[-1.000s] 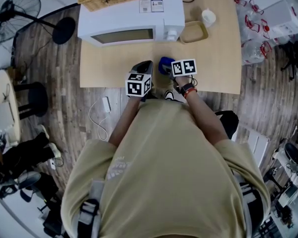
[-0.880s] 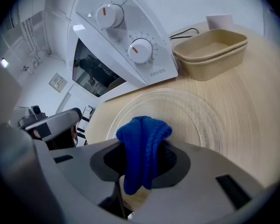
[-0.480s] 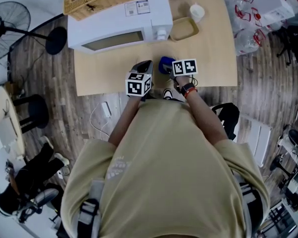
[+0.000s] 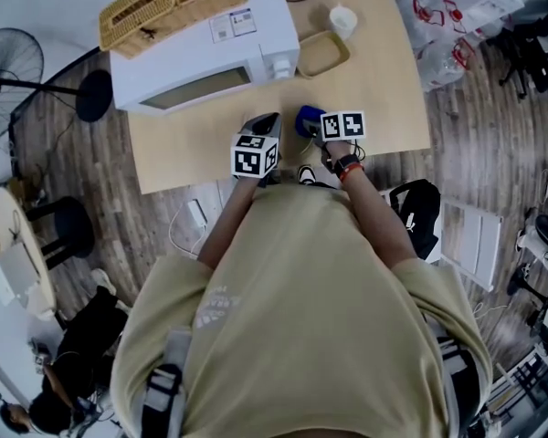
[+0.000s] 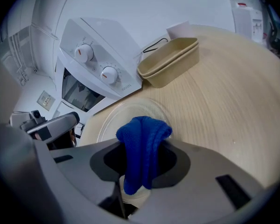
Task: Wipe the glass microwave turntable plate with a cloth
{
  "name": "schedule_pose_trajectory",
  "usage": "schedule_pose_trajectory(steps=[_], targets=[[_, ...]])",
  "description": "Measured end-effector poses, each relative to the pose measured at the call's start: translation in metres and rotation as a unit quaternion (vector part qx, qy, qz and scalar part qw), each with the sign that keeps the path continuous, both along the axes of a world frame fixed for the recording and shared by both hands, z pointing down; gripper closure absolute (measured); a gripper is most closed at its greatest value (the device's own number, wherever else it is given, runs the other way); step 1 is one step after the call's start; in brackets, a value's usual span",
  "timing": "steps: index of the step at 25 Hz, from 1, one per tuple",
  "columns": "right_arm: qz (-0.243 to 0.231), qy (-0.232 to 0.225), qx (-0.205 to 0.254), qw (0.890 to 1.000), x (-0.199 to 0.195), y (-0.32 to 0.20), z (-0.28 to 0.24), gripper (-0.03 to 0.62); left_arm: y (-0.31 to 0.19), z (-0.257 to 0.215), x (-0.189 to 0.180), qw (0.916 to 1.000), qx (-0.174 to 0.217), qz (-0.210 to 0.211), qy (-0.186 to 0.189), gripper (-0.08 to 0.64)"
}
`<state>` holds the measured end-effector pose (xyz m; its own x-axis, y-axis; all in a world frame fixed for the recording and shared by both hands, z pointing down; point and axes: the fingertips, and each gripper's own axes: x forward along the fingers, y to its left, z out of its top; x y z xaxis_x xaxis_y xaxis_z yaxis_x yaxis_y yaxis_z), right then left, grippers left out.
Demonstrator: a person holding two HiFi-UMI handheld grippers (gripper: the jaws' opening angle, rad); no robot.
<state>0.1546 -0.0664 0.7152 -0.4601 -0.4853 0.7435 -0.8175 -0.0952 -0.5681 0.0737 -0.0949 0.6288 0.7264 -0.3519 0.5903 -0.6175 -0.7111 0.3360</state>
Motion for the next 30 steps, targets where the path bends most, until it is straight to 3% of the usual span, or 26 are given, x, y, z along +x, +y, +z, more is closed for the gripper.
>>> schedule_pose_trajectory(steps=[10,18,22,30], targets=[[0.051,-0.002,0.001,0.999,0.026,0.009,-0.001,0.463,0.002,0.001,0.013,0.9996,-0.001,0.028,-0.001,0.543],[0.039,0.015,-0.009,0.999,0.028,0.009,-0.002,0.463,0.001,0.003,0.003,1.0000,-0.002,0.008,-0.004,0.543],[0.017,0.027,-0.012,0.999,0.019,0.007,-0.004,0.462,-0.002,0.004,-0.020,0.9995,-0.005,-0.030,-0.007,0.543],[-0.084,-0.044,0.013,0.995,-0.065,-0.016,-0.019,0.462,0.002,0.008,-0.073,0.9939,-0.006,-0.108,-0.019,0.543]])
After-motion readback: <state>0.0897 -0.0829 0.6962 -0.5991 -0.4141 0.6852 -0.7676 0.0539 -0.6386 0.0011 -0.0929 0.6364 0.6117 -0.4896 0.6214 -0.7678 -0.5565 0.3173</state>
